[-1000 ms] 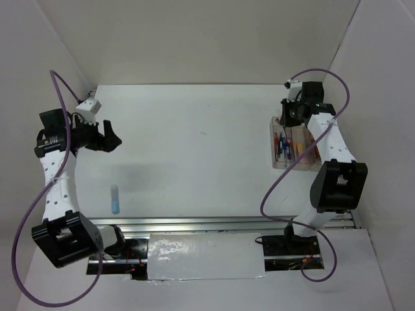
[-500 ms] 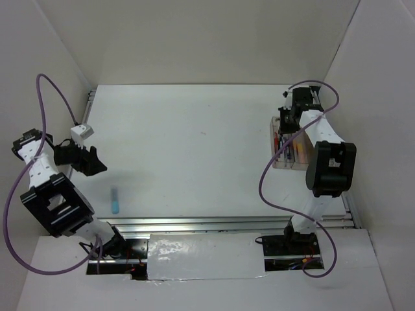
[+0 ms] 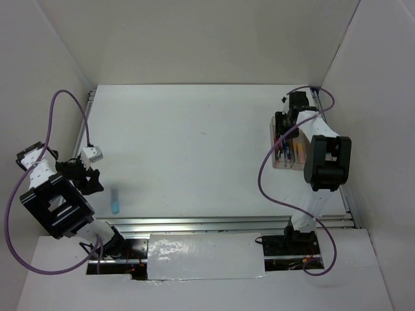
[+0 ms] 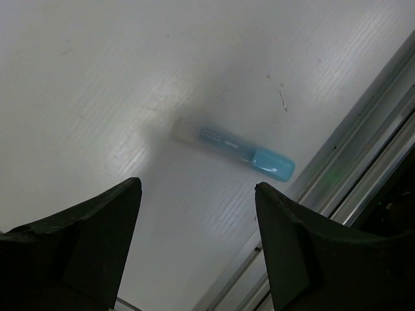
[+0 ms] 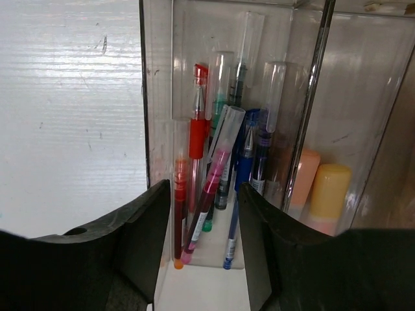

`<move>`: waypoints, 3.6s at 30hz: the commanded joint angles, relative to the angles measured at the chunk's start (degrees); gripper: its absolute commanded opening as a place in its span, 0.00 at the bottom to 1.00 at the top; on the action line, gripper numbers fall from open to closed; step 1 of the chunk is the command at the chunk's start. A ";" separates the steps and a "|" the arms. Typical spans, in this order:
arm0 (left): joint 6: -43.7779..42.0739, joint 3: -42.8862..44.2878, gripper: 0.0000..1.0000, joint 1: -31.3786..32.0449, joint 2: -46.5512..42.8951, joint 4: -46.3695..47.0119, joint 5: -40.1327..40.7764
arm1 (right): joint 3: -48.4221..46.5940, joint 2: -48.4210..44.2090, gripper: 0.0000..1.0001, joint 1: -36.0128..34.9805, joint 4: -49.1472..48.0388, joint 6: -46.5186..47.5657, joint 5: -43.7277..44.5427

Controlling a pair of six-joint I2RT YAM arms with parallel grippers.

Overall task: Sort the stationery into containers
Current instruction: Place the pen in the storage box, then pick up the stationery from the center of the board.

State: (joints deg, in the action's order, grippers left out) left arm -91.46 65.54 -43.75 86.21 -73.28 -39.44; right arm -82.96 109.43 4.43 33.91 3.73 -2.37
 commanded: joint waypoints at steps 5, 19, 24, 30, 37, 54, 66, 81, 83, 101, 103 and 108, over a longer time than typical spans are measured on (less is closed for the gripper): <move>13.82 -11.38 0.80 2.43 -3.24 10.22 4.89 | -0.01 -8.26 0.53 -1.52 0.98 -1.09 -4.74; 53.65 -20.02 0.79 10.26 0.44 35.99 15.53 | 1.75 -14.94 0.54 -3.19 2.56 -1.35 -8.09; 57.17 -19.75 0.73 11.48 4.22 39.78 16.67 | 2.27 -15.65 0.54 -3.55 2.12 -0.57 -8.26; 61.83 -22.47 0.66 17.20 4.40 46.28 24.76 | 2.01 -15.82 0.54 -3.37 2.21 0.14 -8.26; 64.30 -26.42 0.62 24.05 0.72 49.37 31.09 | 1.48 -16.09 0.53 -2.49 2.56 0.84 -8.18; 64.75 -17.38 0.86 21.51 1.50 35.76 29.95 | 3.59 -18.55 0.53 -1.70 2.39 2.51 -8.44; 64.74 -21.86 0.69 22.56 1.14 34.60 32.67 | 4.21 -18.99 0.53 -1.00 2.12 2.69 -9.05; 67.28 -8.78 0.25 28.09 12.21 31.97 24.08 | 3.77 -18.37 0.52 -1.26 2.04 2.87 -9.23; 68.08 -4.66 0.23 29.68 14.23 31.62 22.05 | 3.86 -18.37 0.52 -1.35 2.04 2.87 -9.32; 81.88 23.66 0.00 54.99 28.30 29.42 9.56 | 13.86 -31.98 0.49 -5.90 -0.16 23.49 -24.69; 82.75 25.60 0.00 56.57 28.66 28.72 8.59 | 18.08 -37.25 0.50 -8.36 -1.30 31.14 -25.49; 85.30 30.52 0.00 59.21 29.62 25.12 3.85 | 29.50 -49.29 0.52 -15.13 -6.04 48.80 -24.79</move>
State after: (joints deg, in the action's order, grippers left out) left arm -8.93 92.09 14.35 114.54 -44.47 -30.04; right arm -58.28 65.49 -7.92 32.53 37.60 -25.85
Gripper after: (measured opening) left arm 0.391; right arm 0.520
